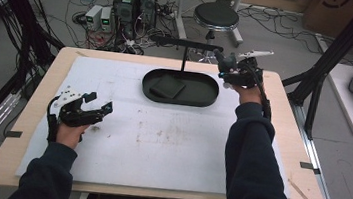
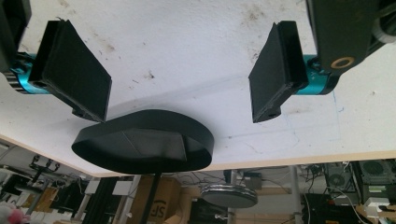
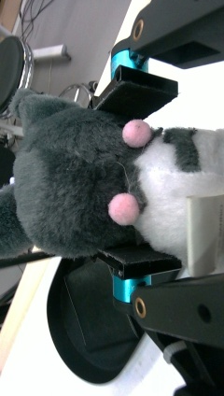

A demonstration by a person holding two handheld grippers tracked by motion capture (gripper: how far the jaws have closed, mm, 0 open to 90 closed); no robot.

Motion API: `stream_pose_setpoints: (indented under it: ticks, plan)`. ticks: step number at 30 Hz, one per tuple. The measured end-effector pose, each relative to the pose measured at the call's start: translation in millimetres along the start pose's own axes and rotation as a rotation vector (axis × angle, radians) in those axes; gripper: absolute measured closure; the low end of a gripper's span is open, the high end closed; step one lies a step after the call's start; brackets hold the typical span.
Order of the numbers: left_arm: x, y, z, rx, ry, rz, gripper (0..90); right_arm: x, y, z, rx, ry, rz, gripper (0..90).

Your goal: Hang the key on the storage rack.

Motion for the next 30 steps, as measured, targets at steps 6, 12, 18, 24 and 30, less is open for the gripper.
stream_pose_setpoints:
  ticks: [6, 12, 18, 24, 30]
  plan:
    - [0.3, -0.5, -0.4, -0.002, 0.001, -0.002, 21.2, -2.9, 12.5, 12.9, -0.069, 0.005, 0.069, 36.4]
    - [-0.1, -2.1, -0.7, 0.001, 0.000, -0.005, 21.1, -14.7, 9.6, 37.8, -0.092, -0.065, 0.067, 36.3]
    - [-0.2, -3.1, -0.7, 0.000, 0.002, -0.011, 21.2, -18.5, -0.8, 60.2, -0.090, -0.097, 0.031, 36.4]
    - [-0.5, -4.0, -1.0, 0.003, 0.001, -0.008, 21.2, -18.2, -8.5, 73.8, -0.093, -0.090, 0.014, 35.1]
    - [-0.5, -4.3, -1.8, 0.001, 0.002, -0.011, 21.1, -20.5, -7.4, 75.4, -0.074, -0.079, 0.044, 25.8]
Point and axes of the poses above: each handheld gripper's, and its own axes: z roughly forward along the jaws, x roughly out of its top, y roughly to its right, the point moved 9 cm from there along z, roughly forward along the jaws, and after that the axes turned 8 degrees about x, right-handed, at the moved point
